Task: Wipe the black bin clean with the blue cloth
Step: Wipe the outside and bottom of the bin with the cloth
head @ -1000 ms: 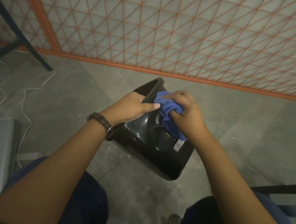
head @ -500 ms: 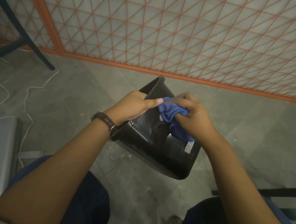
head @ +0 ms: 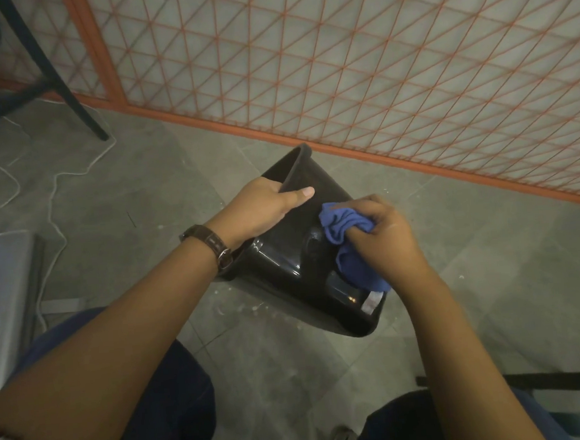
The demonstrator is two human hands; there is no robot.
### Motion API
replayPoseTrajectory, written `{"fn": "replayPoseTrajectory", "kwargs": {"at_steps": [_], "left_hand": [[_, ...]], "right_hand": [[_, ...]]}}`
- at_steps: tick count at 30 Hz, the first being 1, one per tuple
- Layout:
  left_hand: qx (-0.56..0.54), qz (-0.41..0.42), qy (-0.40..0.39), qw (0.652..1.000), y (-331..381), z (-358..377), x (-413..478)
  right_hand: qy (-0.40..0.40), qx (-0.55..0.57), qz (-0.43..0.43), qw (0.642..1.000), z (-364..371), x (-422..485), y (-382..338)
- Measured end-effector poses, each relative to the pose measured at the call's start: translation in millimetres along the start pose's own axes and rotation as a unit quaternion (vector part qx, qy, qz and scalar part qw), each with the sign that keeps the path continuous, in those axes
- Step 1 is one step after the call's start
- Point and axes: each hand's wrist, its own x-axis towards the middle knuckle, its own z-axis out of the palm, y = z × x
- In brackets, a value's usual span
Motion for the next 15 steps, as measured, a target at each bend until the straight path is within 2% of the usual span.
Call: {"fn": "replayPoseTrajectory", "kwargs": {"at_steps": [2, 4, 10, 12, 15], "left_hand": [[-0.008, -0.001, 0.006, 1.0, 0.9, 3.1, -1.0], [-0.023, -0.005, 0.018, 1.0, 1.7, 6.3, -1.4], [-0.016, -0.02, 0.052, 0.998, -1.7, -0.6, 2.8], [-0.023, -0.013, 0.052, 0.998, -2.2, -4.7, 3.0], [-0.032, -0.007, 0.029, 0.999, -2.0, -4.9, 1.9]], "right_hand": [[0.039, -0.013, 0.03, 0.999, 2.2, 0.3, 0.2], [0.042, -0.023, 0.025, 0.999, 8.4, -0.3, -2.7], [-0.051, 0.031, -0.069, 0.996, 22.4, -5.2, -10.4], [-0.064, 0.019, -0.055, 0.996, 15.6, -4.0, -6.9], [0.003, 0.006, 0.011, 1.0, 5.1, 0.0, -2.3]]}}
